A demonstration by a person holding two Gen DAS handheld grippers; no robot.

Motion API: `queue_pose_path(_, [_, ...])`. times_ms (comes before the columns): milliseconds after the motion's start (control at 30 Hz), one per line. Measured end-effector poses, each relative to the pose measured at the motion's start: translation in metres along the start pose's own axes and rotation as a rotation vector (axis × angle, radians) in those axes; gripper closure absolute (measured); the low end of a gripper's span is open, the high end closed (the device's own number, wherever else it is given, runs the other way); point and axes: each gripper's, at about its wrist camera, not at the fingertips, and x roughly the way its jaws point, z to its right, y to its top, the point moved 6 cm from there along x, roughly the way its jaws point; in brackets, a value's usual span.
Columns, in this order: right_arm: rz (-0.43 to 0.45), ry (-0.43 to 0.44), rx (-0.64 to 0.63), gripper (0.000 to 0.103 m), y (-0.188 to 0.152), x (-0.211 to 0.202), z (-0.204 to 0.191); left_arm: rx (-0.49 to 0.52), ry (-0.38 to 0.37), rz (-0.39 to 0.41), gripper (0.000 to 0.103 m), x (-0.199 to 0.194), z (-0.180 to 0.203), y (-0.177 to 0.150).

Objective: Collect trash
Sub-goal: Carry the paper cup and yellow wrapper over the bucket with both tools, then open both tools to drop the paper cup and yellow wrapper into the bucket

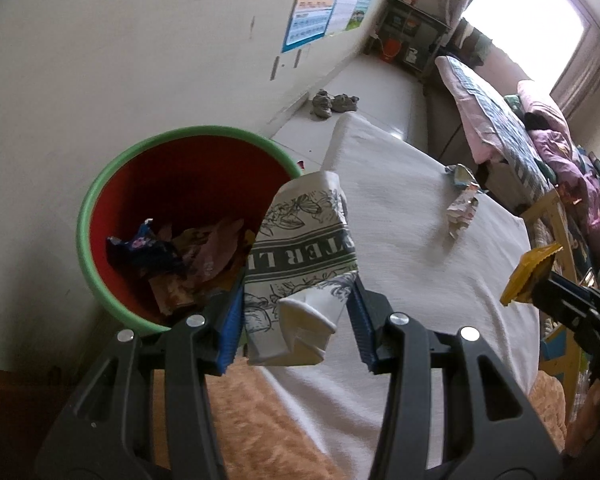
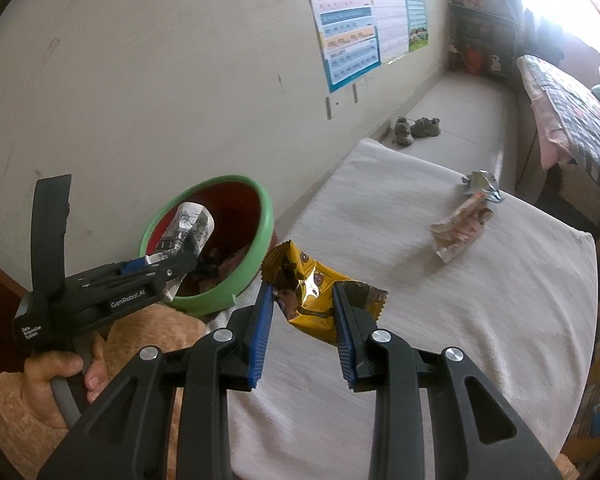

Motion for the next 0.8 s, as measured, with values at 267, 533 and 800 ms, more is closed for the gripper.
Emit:
queue_pose_path(267, [-0.024, 0.020, -0.056, 0.074, 0.010, 0.023, -0.024, -0.054, 0.051, 0.035, 0.058, -0.010, -0.040, 0.007])
queue_pose_path(533, [-0.020, 0.131, -0.074, 0.074, 0.040, 0.053, -0.067, -0.106, 0.132, 0.023, 0.058, -0.002, -0.089, 0.019])
queue_pose_path(800, [-0.050, 0.232, -0.053, 0.073, 0.073, 0.092, -0.106, -0.114, 0.148, -0.027, 0.058, 0.022, -0.109, 0.023])
